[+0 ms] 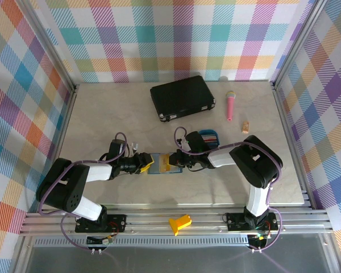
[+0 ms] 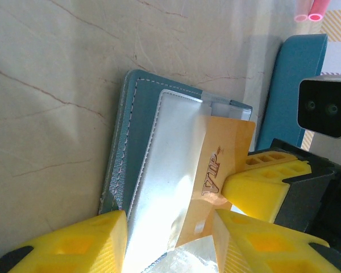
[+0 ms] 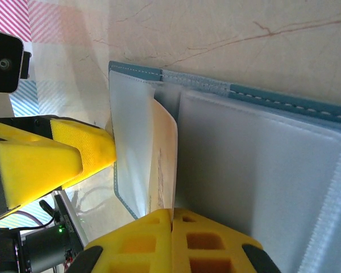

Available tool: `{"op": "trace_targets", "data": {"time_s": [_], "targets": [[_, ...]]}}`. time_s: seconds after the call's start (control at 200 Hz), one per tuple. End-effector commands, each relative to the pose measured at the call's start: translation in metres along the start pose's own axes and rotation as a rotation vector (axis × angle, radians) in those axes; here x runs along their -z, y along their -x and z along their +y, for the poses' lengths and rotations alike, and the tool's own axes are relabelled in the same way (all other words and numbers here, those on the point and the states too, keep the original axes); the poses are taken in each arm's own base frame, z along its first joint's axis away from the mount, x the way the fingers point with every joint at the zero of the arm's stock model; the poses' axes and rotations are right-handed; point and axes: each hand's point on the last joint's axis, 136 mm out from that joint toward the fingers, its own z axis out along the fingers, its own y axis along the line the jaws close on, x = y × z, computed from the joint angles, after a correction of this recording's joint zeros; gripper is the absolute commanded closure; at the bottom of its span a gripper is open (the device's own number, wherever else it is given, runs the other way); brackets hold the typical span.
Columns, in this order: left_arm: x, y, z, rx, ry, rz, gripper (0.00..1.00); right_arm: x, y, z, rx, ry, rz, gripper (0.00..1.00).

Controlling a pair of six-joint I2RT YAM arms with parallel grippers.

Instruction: Put the credit cards into the card holder

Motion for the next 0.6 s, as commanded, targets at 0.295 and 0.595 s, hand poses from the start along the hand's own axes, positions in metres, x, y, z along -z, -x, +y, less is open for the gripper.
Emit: {"op": "trace_targets", "data": {"time_s": [0.295,0.595], "targets": [[-0.009,-0.002,0.01,-0.01,0.037,0.015,0.56,0.001,0.008,-0.006,0.044,-0.066,-0.037,1.0],[-0.01,0.0,0.009,-0.011,0.037,0.015,0.56,-0.001,-0.004,-0.006,0.01,-0.037,0.006,1.0]]}}
